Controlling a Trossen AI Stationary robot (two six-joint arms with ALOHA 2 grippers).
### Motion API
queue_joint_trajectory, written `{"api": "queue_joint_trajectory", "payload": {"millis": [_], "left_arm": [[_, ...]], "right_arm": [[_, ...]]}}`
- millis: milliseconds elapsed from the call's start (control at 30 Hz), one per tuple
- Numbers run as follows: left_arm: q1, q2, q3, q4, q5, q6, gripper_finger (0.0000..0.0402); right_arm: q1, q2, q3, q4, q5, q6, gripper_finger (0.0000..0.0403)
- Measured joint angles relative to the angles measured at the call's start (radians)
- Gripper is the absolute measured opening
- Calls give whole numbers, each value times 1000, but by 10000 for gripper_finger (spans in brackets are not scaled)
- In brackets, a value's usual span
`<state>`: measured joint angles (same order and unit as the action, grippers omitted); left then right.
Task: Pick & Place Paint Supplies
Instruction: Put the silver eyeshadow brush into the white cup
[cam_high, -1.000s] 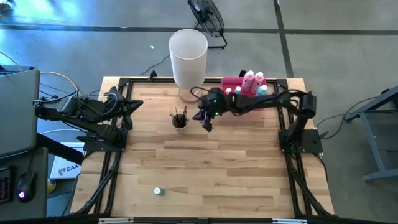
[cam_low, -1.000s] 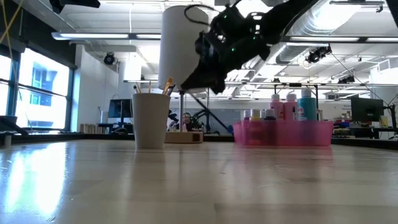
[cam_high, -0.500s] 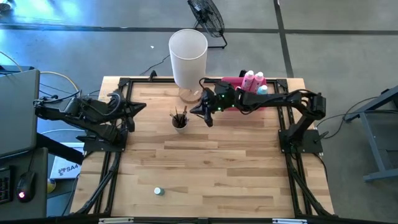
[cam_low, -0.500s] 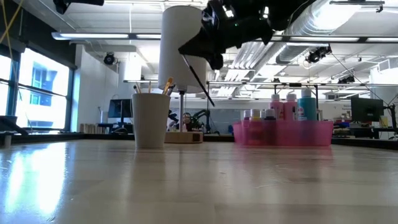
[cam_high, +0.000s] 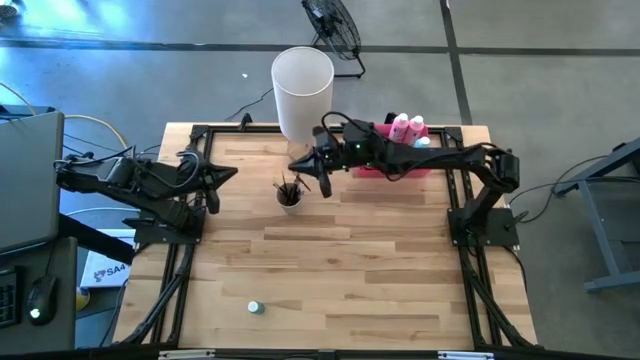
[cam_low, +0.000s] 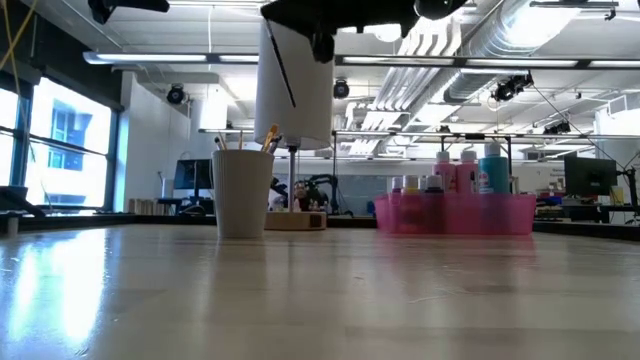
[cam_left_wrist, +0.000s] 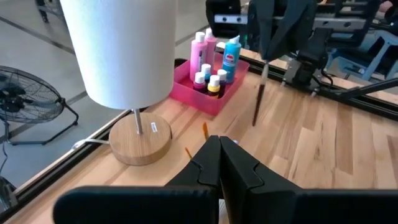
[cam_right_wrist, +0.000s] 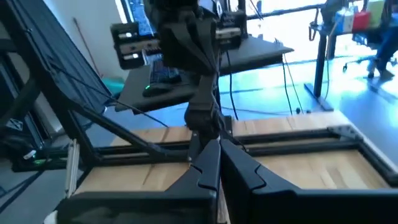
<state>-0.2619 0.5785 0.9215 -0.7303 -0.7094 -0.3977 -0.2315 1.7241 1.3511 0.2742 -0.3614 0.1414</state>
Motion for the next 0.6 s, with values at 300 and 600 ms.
{"api": "queue_joint_trajectory", "payload": {"millis": [300,600], "left_arm": [[0,0,-2,8,-3,0,0],[0,0,-2,23,21,-1,0]], "right_arm": [[31,155,108,54,14,-7,2],[42,274,181,53,-10,16,2]]}}
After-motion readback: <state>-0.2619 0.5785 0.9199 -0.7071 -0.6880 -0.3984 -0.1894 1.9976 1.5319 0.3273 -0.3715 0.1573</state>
